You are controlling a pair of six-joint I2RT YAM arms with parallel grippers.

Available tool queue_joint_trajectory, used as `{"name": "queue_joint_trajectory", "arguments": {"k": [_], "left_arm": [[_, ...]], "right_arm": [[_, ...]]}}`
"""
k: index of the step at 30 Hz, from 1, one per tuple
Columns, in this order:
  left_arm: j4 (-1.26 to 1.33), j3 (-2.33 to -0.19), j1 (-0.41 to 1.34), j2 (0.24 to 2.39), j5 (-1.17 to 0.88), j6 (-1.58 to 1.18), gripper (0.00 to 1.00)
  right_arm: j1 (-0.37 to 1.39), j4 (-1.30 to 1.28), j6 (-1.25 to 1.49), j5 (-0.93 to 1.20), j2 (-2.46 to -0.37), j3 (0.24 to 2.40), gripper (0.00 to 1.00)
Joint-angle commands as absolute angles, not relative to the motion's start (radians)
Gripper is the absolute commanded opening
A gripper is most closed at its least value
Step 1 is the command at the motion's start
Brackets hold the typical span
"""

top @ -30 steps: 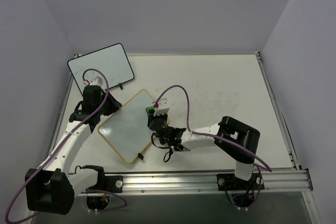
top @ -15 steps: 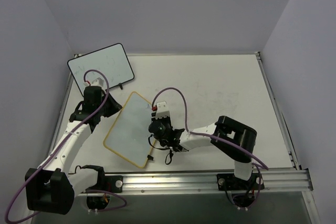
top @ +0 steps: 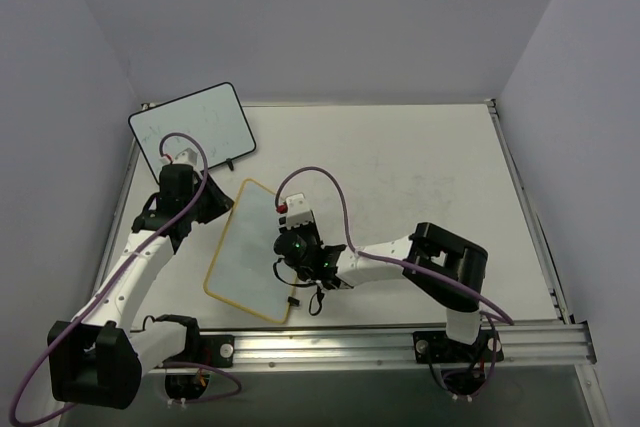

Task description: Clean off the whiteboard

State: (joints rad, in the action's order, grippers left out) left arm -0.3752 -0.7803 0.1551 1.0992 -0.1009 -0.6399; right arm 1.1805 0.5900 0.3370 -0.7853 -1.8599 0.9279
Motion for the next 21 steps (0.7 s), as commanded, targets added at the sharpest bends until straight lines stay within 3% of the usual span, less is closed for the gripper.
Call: {"name": "queue_joint_trajectory", "arguments": {"k": [1,21], "left_arm": [[-0.377,-0.798,0.158,1.086,-0.118,-0.635,0.39],[-0.399,-0.882,0.156,1.097,-0.051,-0.666,0.61]], "right_arm": [[1.187,0.571,0.319,-0.695,-1.865,1.003,0.0],[1.163,0.439,0.307,-0.673,-1.806,1.098,0.0]]}}
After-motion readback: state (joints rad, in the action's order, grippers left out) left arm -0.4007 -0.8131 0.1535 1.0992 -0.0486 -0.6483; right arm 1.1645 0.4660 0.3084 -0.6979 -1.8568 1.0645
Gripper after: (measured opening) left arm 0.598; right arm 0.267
